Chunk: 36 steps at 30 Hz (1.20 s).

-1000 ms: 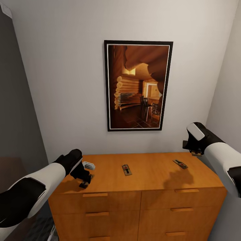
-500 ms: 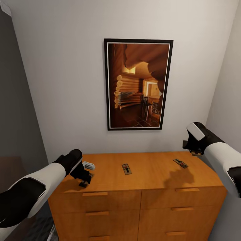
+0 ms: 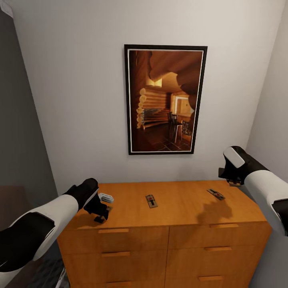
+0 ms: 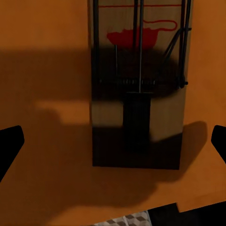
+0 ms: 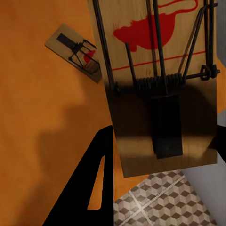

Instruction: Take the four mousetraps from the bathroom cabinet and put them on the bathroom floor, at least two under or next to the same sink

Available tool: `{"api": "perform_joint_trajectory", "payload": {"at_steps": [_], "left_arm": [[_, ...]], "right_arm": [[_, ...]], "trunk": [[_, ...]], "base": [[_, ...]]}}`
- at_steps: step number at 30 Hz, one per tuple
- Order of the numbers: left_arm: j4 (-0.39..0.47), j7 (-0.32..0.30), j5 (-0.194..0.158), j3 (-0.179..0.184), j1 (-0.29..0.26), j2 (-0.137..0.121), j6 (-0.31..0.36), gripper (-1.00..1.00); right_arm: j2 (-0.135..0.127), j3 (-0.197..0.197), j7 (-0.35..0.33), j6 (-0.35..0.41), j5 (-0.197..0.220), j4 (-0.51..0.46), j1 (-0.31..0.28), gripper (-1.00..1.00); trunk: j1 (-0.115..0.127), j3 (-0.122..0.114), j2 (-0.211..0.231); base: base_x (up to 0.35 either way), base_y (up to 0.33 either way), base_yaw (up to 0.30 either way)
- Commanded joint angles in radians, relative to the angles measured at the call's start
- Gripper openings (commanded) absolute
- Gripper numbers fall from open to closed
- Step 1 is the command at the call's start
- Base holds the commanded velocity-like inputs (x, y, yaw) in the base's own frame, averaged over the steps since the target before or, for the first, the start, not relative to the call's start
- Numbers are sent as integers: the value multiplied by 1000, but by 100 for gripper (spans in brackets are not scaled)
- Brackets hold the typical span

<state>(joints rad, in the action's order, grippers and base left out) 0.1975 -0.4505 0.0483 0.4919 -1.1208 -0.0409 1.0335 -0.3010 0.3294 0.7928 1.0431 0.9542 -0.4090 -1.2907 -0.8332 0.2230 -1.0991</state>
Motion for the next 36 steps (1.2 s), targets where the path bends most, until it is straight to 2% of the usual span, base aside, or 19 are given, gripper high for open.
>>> {"api": "perform_joint_trajectory", "payload": {"at_steps": [1,12,18,25,36], "left_arm": [[2,-7,5,3,-1,-1,3,100],[-13,-7,11,3,-1,-2,3,100],[-17,-7,35,2,-1,-1,3,100],[-18,-7,40,2,-1,-1,3,100],[-18,-7,41,2,-1,-2,3,100]], "right_arm": [[-1,8,9,4,12,-1,-1,-100],[-6,7,8,4,12,-2,-1,-100],[-8,8,8,4,12,-2,-1,-100],[-9,8,8,4,12,-2,-2,-100],[-9,8,9,4,12,-2,-3,-100]], "trunk": [[0,1,-1],[0,1,-1],[-23,20,-43],[-50,42,-92],[-50,42,-92]], "base": [[0,0,0],[0,0,0],[0,0,0],[0,0,0],[0,0,0]]}}
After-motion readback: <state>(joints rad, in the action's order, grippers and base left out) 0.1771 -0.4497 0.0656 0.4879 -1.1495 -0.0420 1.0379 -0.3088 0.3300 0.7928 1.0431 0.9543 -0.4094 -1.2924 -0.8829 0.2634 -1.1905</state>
